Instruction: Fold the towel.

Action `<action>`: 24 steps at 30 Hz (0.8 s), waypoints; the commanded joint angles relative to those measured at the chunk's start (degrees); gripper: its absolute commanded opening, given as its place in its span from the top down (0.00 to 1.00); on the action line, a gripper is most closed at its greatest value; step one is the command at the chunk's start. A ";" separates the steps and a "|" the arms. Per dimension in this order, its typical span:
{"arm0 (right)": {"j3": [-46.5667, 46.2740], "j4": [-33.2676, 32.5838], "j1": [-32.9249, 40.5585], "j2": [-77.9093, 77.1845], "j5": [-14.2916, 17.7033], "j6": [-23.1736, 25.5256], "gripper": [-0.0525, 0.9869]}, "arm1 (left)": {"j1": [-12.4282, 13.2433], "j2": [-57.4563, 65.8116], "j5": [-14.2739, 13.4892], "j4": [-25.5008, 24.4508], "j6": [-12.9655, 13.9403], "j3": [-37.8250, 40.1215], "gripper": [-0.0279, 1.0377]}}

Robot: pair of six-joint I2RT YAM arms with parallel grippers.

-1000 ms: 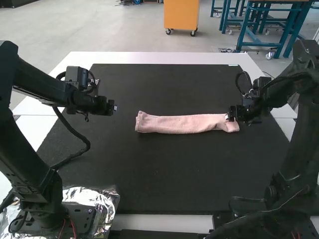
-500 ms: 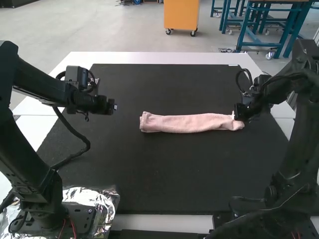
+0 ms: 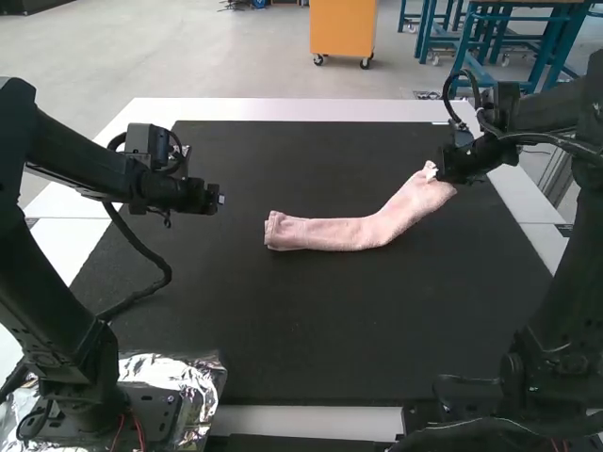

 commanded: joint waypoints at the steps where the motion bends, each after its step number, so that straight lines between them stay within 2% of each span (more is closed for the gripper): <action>1: 0.50 -0.48 5.77 -0.52 -2.09 3.01 0.97 | -0.33 -1.77 -0.50 0.51 -0.54 0.12 0.06; 4: 0.15 -0.30 10.51 -0.35 -2.00 4.33 0.97 | -0.33 -1.77 -0.50 0.69 -0.45 0.03 0.06; 9: -0.11 4.35 18.69 1.41 -0.86 8.81 0.97 | -0.33 -1.68 -0.50 1.30 -0.36 -0.06 0.06; 12: 0.41 5.85 23.17 3.78 0.37 8.98 0.97 | -0.33 -1.68 -0.50 1.65 -0.36 -0.06 0.06; 24: 7.27 8.66 33.63 12.22 0.72 11.71 0.97 | -0.33 -1.51 -0.41 2.09 -0.80 -0.15 0.06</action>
